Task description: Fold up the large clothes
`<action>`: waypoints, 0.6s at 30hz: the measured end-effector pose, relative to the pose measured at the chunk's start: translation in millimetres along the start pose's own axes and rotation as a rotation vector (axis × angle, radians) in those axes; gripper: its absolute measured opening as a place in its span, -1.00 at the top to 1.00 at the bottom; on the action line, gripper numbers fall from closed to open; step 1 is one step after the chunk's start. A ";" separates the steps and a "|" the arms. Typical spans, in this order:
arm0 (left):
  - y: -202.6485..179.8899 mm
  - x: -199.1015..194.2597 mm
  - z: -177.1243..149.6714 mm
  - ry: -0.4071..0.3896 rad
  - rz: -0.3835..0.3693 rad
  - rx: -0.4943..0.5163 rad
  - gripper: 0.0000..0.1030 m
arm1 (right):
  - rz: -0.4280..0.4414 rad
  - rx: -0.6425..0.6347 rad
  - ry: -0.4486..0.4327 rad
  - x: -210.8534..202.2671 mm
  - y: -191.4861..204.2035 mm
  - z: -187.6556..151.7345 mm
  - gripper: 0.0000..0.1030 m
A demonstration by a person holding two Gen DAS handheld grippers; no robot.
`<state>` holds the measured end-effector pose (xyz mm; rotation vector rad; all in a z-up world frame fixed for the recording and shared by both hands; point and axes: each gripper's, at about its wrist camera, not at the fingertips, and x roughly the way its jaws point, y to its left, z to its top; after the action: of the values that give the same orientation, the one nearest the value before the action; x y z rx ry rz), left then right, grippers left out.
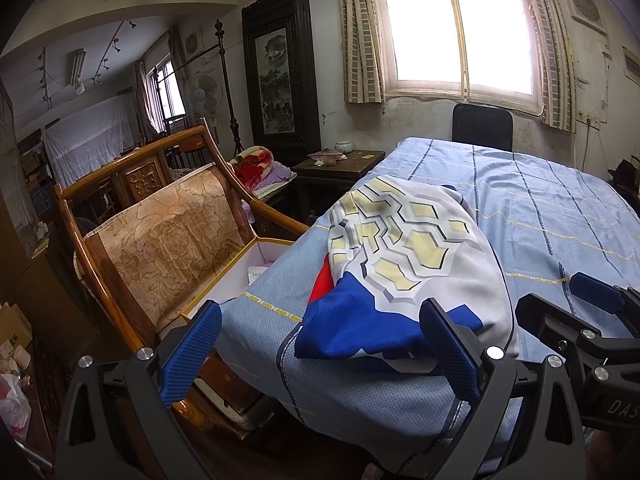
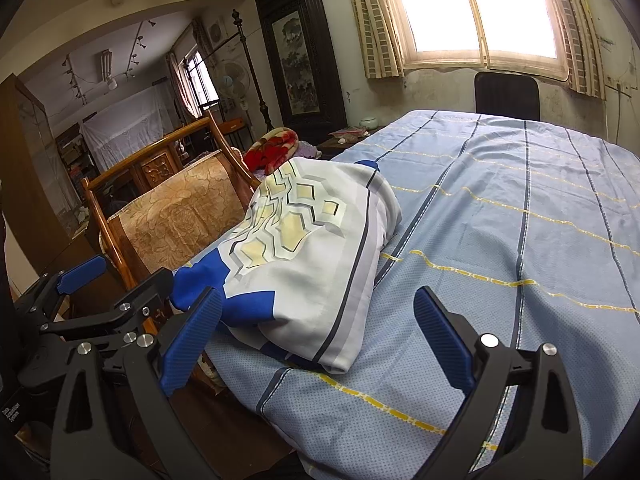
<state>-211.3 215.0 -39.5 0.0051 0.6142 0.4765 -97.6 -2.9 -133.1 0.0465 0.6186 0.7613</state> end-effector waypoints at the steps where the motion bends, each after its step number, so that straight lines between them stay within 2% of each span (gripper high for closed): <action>1: 0.0 -0.1 0.0 0.001 0.000 0.000 -0.93 | 0.000 0.000 0.000 0.1 0.0 0.2 -0.82; 8: -0.2 -1.2 -3.0 -0.009 0.012 -0.003 -0.93 | 0.000 0.000 0.000 0.1 -0.1 0.0 -0.82; 18: -1.1 3.3 -1.9 0.046 -0.032 -0.013 -0.93 | -0.004 0.004 0.000 -0.1 -0.3 0.9 -0.82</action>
<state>-209.6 215.1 -43.0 -0.0282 0.6555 0.4505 -97.0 -3.0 -132.4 0.0490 0.6204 0.7559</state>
